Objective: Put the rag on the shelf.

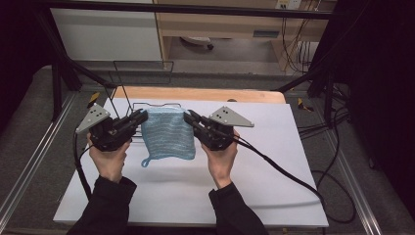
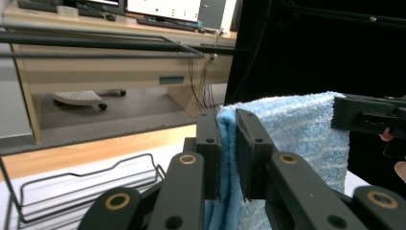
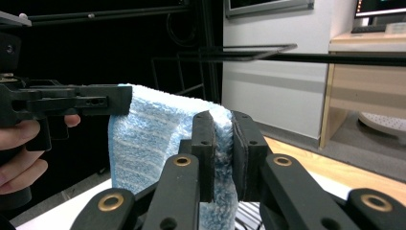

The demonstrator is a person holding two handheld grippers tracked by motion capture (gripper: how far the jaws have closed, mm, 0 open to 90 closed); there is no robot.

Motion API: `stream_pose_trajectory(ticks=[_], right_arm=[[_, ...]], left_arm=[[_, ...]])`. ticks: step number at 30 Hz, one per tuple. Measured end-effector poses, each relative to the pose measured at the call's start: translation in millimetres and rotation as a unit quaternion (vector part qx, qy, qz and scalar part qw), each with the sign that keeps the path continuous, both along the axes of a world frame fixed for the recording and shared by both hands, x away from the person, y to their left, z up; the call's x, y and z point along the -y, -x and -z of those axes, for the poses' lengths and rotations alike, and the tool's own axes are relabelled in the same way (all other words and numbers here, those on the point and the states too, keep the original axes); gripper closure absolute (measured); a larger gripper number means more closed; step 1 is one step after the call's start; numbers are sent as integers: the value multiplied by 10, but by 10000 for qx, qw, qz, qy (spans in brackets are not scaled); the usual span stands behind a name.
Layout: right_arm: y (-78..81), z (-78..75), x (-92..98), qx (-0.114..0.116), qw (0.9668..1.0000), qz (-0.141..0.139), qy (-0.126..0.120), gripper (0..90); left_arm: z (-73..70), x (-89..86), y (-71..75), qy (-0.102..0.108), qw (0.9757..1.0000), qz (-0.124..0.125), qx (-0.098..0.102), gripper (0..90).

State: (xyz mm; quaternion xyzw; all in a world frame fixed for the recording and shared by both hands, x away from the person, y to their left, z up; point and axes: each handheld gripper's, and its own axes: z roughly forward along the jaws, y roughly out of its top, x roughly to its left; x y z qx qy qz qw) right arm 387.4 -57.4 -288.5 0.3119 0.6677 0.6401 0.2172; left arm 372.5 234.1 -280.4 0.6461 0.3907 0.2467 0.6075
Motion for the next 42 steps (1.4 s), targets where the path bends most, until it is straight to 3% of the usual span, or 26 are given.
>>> stream_pose_trajectory(ticks=[18, 27, 42], right_arm=[[-146, -360, -322, 363, 9993, -33, -82, 816], [-233, -545, -407, 460, 9987, 0, -212, 817], [-422, -841, -573, 593, 9979, 48, -248, 819]], left_arm=[[-421, -267, -137, 101, 9990, -314, 297, 806], [-628, -327, -188, 237, 9978, -386, 486, 806], [-966, -442, -332, 221, 9961, -531, 665, 806]])
